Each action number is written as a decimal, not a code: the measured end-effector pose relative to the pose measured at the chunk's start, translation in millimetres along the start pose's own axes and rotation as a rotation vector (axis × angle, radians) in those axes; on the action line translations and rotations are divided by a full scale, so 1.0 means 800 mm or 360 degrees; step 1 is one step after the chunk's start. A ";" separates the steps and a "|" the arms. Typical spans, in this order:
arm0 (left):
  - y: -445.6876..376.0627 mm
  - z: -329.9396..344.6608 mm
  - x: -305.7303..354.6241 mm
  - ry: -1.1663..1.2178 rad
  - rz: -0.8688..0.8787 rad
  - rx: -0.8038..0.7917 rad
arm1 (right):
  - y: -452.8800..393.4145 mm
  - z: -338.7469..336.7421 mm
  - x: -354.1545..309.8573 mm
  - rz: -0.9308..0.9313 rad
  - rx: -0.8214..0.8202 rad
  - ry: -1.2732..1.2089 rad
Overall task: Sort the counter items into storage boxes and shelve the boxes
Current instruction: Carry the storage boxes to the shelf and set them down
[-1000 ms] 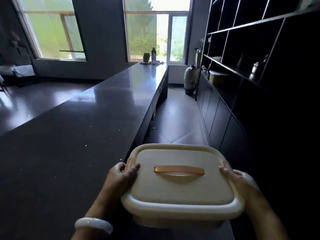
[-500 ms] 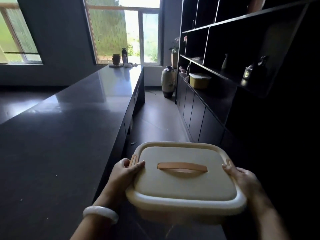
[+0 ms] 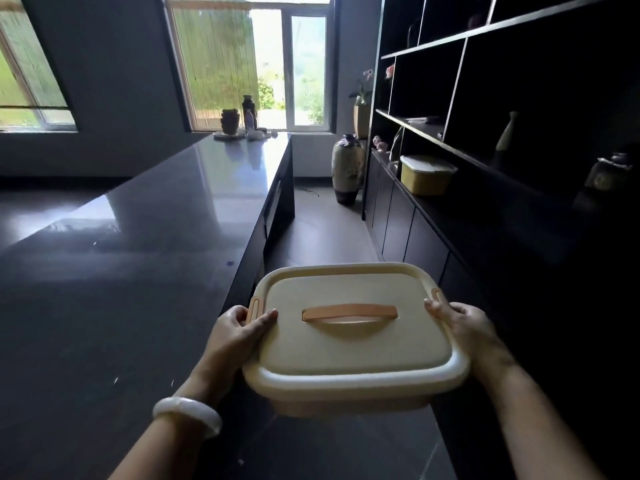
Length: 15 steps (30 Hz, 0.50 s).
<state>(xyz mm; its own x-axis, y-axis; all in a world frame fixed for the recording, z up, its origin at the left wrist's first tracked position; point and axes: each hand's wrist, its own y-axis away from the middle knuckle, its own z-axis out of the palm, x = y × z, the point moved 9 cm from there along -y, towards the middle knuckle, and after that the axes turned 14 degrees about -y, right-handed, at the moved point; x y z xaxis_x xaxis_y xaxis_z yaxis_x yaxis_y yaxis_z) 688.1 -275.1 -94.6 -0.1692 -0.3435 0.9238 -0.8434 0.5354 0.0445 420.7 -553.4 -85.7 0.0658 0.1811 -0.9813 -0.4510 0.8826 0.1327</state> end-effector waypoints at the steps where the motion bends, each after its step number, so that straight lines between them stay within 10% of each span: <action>1: -0.039 0.003 0.002 0.0000 0.0014 -0.0006 | -0.034 0.016 0.000 -0.0006 -0.0003 -0.0002; 15: -0.523 0.133 0.082 -0.0119 0.0129 -0.0320 | -0.419 0.115 -0.010 0.0072 0.0322 -0.0114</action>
<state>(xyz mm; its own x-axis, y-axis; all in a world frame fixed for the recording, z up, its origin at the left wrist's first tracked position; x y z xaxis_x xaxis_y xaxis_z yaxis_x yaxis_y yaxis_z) 975.7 -604.0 -93.3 -0.2762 -0.3453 0.8969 -0.7081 0.7041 0.0530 652.9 -811.0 -109.2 0.1159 0.2465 -0.9622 -0.2676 0.9407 0.2087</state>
